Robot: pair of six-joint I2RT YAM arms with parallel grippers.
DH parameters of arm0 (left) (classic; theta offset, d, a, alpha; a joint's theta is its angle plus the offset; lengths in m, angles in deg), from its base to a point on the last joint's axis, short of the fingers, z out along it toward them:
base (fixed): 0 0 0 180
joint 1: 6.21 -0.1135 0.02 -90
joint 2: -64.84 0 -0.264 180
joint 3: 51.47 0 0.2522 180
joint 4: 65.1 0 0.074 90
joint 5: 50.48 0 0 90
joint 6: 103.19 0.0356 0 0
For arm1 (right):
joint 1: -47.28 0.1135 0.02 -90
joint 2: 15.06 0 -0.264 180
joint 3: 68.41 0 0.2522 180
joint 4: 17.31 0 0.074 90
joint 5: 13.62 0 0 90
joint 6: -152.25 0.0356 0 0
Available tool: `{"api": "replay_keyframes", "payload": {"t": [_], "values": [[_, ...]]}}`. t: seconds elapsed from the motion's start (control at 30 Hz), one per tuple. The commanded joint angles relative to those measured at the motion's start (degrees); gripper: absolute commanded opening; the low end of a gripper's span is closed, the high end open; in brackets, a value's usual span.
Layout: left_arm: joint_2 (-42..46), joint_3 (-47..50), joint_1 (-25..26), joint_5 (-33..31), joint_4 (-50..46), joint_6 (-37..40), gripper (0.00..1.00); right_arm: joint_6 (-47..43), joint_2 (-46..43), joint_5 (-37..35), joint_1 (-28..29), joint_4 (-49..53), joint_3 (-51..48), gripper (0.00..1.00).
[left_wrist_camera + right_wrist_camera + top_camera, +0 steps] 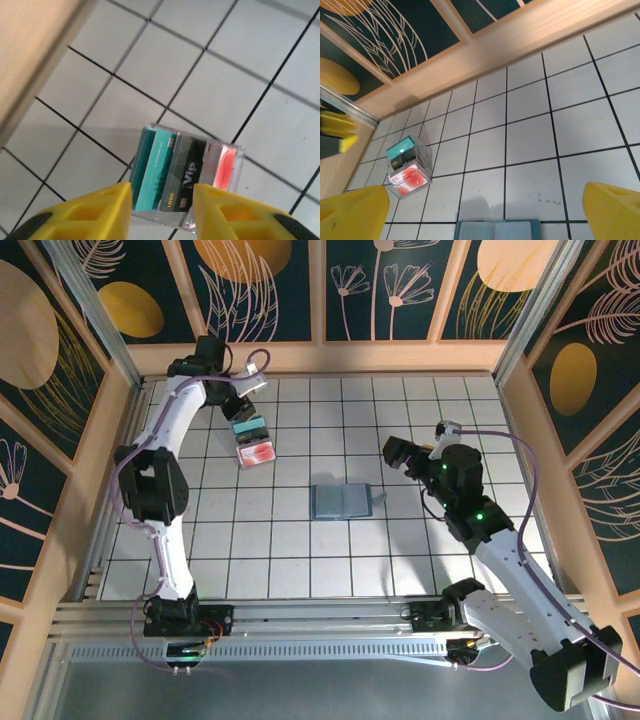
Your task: Take the credit cards out of the card holder
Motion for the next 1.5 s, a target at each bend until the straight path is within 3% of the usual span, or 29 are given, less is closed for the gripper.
{"api": "replay_keyframes", "payload": {"t": [0.0,0.07,0.17,0.23,0.33,0.43,0.83,1.47], "values": [[9.9,9.7,0.4,3.0,12.8,-7.3,0.43,1.2,1.6,-0.9,0.6,2.9,-0.7,0.96],[17.7,18.3,0.4,3.5,22.8,-12.3,0.47,1.4,3.1,-2.3,1.8,4.4,-0.4,0.9],[28.8,32.0,0.5,2.5,39.7,-22.0,0.62,1.7,6.2,-5.2,4.7,7.4,0.7,0.77],[35.8,40.3,0.5,0.1,49.7,-29.2,0.82,2.0,9.2,-7.9,7.0,10.2,2.4,0.73],[43.2,48.1,0.5,-3.9,57.4,-38.3,0.99,2.8,13.9,-9.8,11.4,12.7,4.5,0.67],[47.3,53.1,0.5,-5.9,59.7,-44.8,0.99,3.7,18.6,-9.1,14.1,13.4,5.8,0.62],[62.3,78.2,0.7,-7.9,74.0,-69.2,0.99,5.3,35.7,-7.0,23.3,13.4,11.9,0.61],[57.9,87.4,0.7,-11.0,77.8,-76.9,0.99,4.4,52.4,-9.6,27.5,17.0,23.5,0.58]]}}
